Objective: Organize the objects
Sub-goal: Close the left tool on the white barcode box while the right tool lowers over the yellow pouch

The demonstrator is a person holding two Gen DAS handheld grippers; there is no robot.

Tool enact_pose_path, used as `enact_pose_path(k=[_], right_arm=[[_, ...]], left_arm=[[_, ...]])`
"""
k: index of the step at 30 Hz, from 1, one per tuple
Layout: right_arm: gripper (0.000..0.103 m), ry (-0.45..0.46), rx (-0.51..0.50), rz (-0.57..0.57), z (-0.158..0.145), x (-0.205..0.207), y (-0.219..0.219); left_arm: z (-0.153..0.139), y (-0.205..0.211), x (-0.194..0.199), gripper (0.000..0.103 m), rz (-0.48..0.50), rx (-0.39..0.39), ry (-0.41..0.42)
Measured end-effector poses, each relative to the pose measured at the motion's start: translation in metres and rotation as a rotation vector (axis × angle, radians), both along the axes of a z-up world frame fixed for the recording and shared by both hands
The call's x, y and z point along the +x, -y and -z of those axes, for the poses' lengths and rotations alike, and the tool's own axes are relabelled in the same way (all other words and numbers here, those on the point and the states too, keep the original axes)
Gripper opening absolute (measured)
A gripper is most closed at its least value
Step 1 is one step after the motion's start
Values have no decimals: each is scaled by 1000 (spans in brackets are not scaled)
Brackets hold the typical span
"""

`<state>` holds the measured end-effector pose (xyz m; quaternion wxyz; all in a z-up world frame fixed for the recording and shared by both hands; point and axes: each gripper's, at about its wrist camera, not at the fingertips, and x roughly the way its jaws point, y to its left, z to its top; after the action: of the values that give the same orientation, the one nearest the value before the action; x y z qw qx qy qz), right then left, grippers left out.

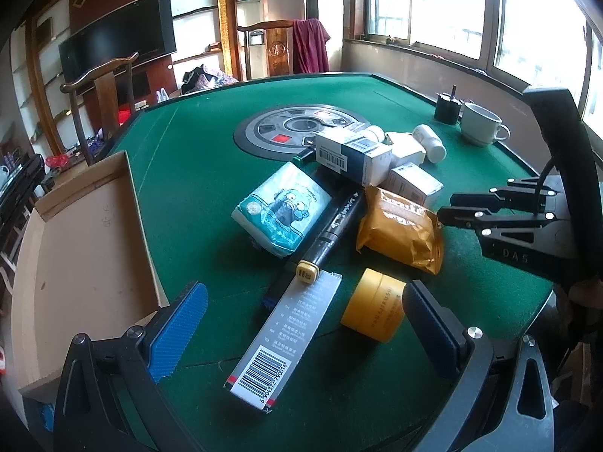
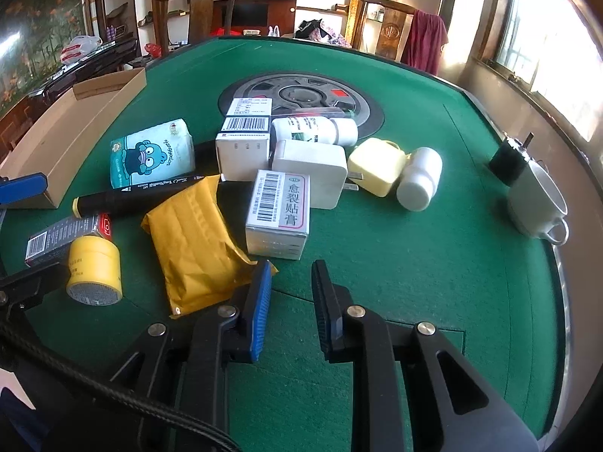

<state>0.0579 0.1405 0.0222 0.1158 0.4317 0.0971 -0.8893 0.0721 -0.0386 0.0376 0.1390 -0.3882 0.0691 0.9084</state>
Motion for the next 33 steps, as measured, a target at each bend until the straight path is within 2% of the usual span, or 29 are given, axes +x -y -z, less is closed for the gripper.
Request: enact_pose_path(k=[6,8,12,14,15,16,20,23,25,27,33], right_arm=[[20,17,-69,-3,-5,-1,-5],[21,19,-81,-7,-7,-1,-6],[24,26,-131,-45,-11,1,-6],[44,25,-146,-65,-14,3,-4],[64,20,-157,-79,-16,4,-3],[72,9,-168,-86,-18,5,-2],[72,-37,-172,-120,-27,6,9],[72,-42,-148,-160,-27,4,19],[72,-33,-131,-187,-24,2,27],[71,-21,-108,-208,-20,-1,34],[71,-17,-32,-232,-12,-15,47]], left_arm=[[3,-3,3,102,43,-39,14],[4,0,2,101,45,-28,30],[4,14,2,87,53,25,60],[2,23,3,87,46,46,63],[1,29,3,87,41,61,64],[1,33,3,87,37,72,68],[2,44,0,87,22,84,77],[6,40,-5,85,25,47,88],[9,36,-7,62,41,18,94],[13,33,-11,50,60,5,125],[21,19,-14,47,84,-74,131]])
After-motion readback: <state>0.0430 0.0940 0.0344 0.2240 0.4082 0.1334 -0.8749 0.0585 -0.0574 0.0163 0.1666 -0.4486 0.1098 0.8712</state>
